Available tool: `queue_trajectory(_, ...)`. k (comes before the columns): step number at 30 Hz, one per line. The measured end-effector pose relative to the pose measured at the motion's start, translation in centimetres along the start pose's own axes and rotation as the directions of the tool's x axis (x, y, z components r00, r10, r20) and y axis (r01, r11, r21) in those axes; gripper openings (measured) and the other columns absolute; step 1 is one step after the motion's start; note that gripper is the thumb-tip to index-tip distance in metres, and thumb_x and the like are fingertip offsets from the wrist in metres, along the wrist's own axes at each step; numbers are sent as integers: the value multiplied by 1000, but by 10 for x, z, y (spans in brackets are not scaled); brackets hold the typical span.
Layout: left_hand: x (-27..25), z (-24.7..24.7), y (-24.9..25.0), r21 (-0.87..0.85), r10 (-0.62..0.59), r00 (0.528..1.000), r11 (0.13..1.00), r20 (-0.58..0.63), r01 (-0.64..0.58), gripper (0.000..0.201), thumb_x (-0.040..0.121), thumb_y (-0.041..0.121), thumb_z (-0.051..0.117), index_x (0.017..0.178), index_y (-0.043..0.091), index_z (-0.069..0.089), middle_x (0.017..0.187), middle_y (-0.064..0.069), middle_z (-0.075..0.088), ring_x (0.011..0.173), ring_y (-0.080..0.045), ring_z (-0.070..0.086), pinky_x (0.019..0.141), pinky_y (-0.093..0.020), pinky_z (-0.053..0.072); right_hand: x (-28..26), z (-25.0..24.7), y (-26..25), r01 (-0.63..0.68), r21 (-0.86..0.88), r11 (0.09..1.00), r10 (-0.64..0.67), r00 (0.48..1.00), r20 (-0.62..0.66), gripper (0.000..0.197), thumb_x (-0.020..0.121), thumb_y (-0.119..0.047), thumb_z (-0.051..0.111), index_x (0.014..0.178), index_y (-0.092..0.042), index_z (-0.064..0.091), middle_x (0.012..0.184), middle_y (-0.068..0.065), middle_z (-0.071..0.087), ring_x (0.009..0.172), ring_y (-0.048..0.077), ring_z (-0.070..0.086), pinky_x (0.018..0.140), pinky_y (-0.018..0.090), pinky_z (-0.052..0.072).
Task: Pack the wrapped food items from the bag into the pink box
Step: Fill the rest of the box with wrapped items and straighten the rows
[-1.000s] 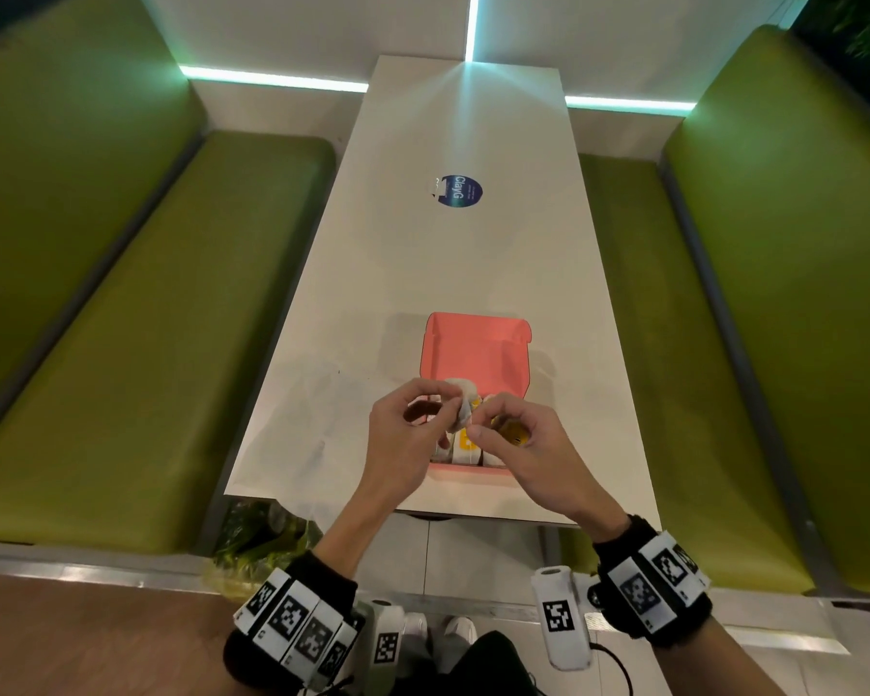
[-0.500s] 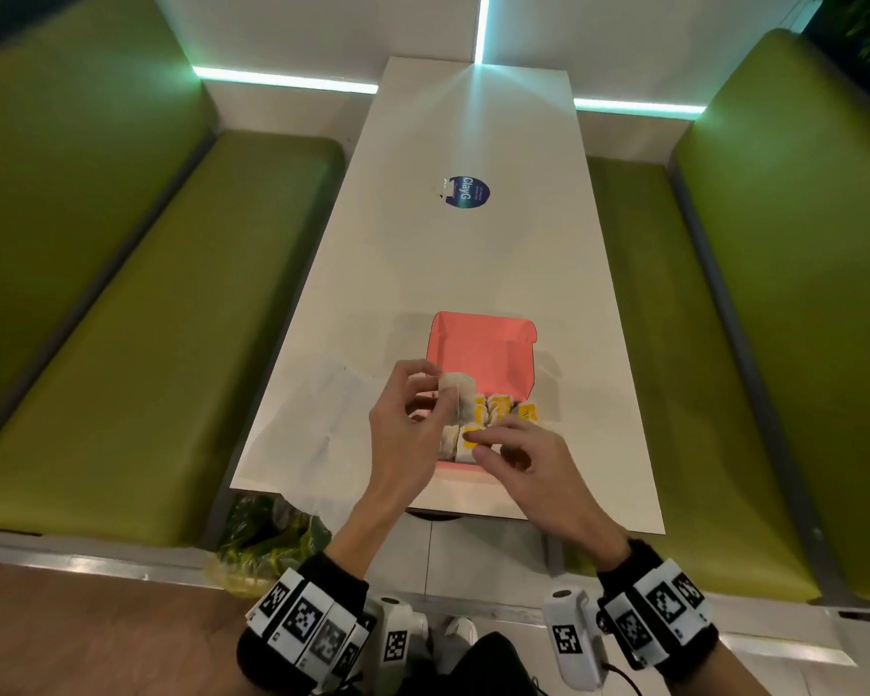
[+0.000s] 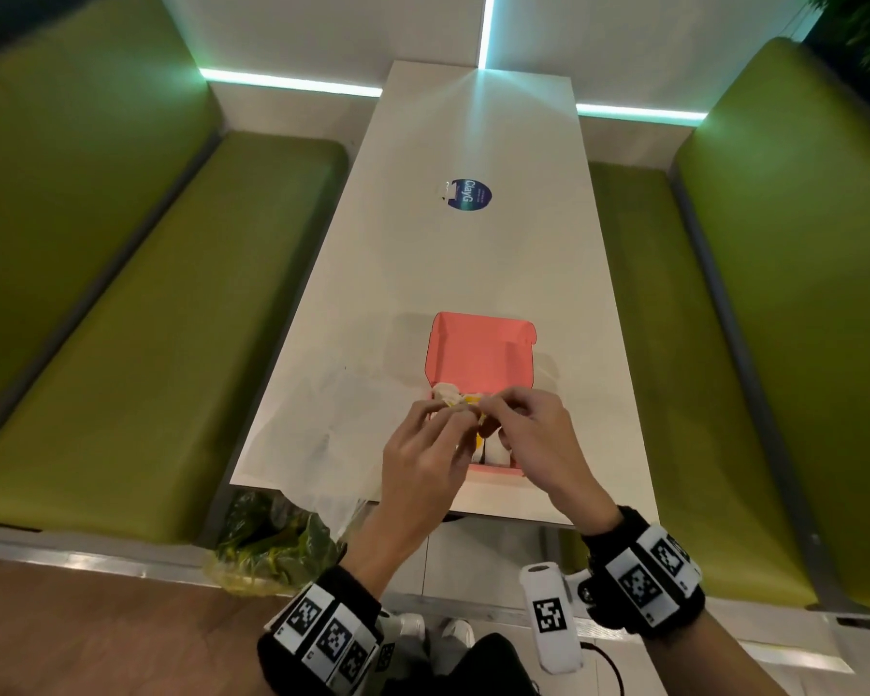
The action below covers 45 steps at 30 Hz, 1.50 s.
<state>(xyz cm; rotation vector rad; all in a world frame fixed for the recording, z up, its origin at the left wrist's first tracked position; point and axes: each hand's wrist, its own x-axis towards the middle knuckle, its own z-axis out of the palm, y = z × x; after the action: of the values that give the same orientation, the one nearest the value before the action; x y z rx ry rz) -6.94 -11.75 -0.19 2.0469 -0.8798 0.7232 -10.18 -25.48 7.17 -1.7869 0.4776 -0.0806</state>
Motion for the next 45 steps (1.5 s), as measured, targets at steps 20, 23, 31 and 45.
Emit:
queue_trajectory(20, 12, 18, 6, -542, -527, 516, 120, 675, 832, 14, 93, 1, 64, 105, 3, 57, 89, -11, 61, 75, -23, 70, 60, -31, 56, 17, -54, 21, 149, -550, 822, -86, 987, 138, 14, 91, -22, 63, 79, -24, 67, 77, -9, 68, 73, 11, 62, 67, 32, 53)
queue_trajectory(23, 3, 31, 3, -463, -519, 527, 260, 673, 847, 18, 91, 3, 67, 103, 10, 55, 83, -5, 63, 74, -17, 68, 59, -35, 57, 12, -52, 35, 139, -565, 813, -76, 988, 133, 14, 92, -24, 62, 79, -26, 65, 76, -12, 66, 72, 10, 62, 68, 34, 55)
queue_trajectory(31, -23, 56, -10, -150, -483, 650, 724, 587, 673, 9, 95, 21, 61, 102, 21, 55, 97, 6, 58, 87, -11, 57, 74, -23, 51, 27, -39, 91, -8, -574, 819, 70, 994, 86, 8, 89, -29, 63, 82, -31, 62, 81, -10, 68, 82, 14, 64, 74, 40, 55)
queue_trajectory(45, -39, 78, -8, 99, -62, 665, 995, 744, -18, 31, 95, 33, 54, 119, 17, 65, 127, 2, 62, 116, -28, 51, 95, -42, 48, 27, -36, 115, 41, -840, 542, 16, 998, 60, 10, 99, -27, 47, 106, -26, 40, 89, 1, 65, 75, 25, 62, 66, 41, 55)
